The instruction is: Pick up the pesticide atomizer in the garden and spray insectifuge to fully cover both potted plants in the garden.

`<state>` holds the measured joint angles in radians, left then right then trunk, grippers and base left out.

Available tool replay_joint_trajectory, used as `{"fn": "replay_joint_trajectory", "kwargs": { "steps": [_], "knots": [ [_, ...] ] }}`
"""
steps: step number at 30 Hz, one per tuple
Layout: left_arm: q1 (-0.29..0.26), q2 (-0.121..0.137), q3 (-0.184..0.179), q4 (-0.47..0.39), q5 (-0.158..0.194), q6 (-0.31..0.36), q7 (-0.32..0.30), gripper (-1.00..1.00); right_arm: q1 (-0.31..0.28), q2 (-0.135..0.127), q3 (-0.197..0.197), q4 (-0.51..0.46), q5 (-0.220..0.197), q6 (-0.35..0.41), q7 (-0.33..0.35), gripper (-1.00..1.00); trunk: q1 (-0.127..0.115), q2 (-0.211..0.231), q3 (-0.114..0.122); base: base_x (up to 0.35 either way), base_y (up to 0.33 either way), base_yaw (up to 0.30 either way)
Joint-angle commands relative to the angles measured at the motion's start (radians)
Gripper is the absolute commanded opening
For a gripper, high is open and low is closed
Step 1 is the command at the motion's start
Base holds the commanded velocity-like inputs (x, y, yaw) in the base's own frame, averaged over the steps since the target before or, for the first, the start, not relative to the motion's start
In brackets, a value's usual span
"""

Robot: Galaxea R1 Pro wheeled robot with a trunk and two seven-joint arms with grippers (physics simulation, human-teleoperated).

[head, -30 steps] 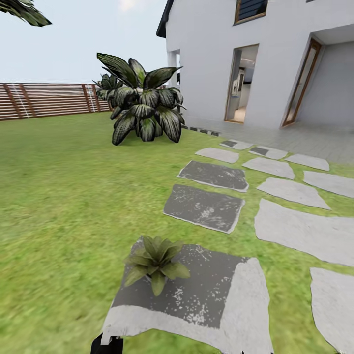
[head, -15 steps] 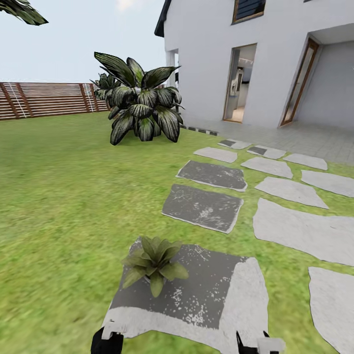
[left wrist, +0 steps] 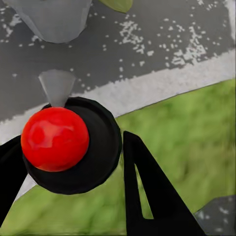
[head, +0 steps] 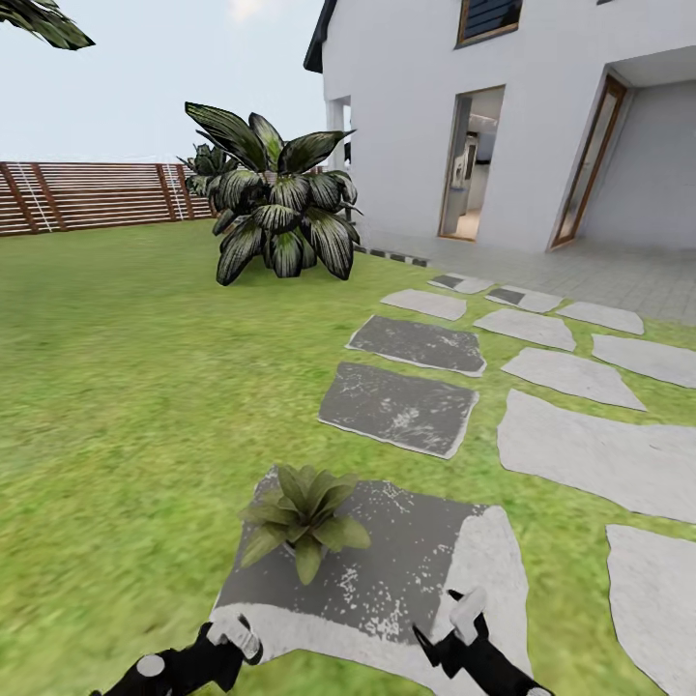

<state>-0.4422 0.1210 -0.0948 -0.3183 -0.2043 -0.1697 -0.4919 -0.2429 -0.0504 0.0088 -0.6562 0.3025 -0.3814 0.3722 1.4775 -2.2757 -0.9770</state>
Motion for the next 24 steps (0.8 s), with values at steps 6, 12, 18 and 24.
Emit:
{"fn": "replay_joint_trajectory", "kwargs": {
  "steps": [6, 12, 18, 24],
  "knots": [
    [-0.093, 0.031, -0.002, -0.001, -0.194, 0.059, -0.284, -1.00, -0.028, 0.005, 0.004, -0.033, 0.059, 0.089, 0.239, 1.00, 0.000, 0.000, -0.001, 0.000, 0.000, 0.000],
    [-0.103, 0.014, -0.004, -0.036, -0.296, 0.119, -0.320, -1.00, -0.042, 0.022, 0.029, -0.035, 0.067, 0.130, 0.294, 1.00, 0.000, 0.000, -0.001, 0.000, 0.000, 0.000],
    [-0.105, -0.008, -0.006, -0.174, -0.391, 0.241, -0.476, -1.00, -0.185, 0.081, 0.258, -0.036, 0.066, 0.355, 0.322, 1.00, 0.000, 0.000, -0.001, 0.000, 0.000, 0.000],
    [-0.105, -0.009, -0.052, -0.189, -0.440, 0.250, -0.498, -1.00, -0.251, 0.105, 0.290, -0.036, 0.067, 0.392, 0.394, -1.00, 0.000, 0.000, -0.001, 0.000, 0.000, 0.000]
  ]
}}
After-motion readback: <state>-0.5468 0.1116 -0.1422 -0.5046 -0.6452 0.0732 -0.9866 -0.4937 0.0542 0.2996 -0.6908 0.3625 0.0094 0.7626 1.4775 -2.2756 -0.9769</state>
